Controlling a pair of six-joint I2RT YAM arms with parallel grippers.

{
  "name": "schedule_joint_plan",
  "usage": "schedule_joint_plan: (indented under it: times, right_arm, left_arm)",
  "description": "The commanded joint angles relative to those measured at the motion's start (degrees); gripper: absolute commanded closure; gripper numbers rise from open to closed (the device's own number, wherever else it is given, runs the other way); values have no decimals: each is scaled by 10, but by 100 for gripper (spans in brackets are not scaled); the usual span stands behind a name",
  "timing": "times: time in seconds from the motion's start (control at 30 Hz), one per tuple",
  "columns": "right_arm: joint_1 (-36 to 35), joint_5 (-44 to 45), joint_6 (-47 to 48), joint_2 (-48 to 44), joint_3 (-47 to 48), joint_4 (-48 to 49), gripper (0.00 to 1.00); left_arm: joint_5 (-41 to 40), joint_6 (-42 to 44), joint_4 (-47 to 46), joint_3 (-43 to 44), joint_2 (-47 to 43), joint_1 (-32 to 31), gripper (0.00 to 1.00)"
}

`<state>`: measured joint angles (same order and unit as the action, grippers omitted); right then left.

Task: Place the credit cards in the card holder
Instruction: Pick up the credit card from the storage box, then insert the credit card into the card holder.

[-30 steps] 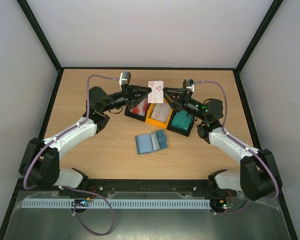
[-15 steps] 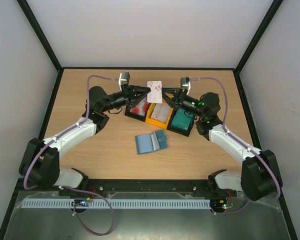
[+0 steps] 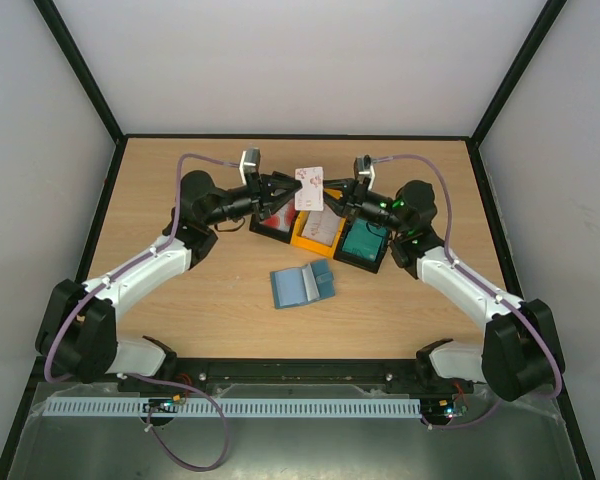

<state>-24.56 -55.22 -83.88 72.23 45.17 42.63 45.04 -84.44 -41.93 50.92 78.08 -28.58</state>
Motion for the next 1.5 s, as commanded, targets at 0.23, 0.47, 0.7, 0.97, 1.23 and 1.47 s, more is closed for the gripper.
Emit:
schedule_joint_plan:
  times: [0.23,0.47,0.7,0.97,1.23,1.47]
  right_arm:
    - [-7,24,-83,-3,49,-26,98]
    - [-5,33,-62,-5,68,-90,98]
    - [21,45,-19,-18,68,-140,98]
    - [71,52,88,-55,56,-239,98]
    - [55,103,299,-78,24,-404,98]
    - [-58,192,340,-57,-49,-398,98]
  left_arm:
    - [6,-14,12,-22,-7,18,90]
    - [8,-23,-2,-32,-1,24,90]
    - [13,-22,-4,-44,-9,35,97]
    - [8,12,42,-53,-43,55,97]
    - [-92,260,344,-78,-111,56,97]
    - [-162,295,372,-190,-143,23,97]
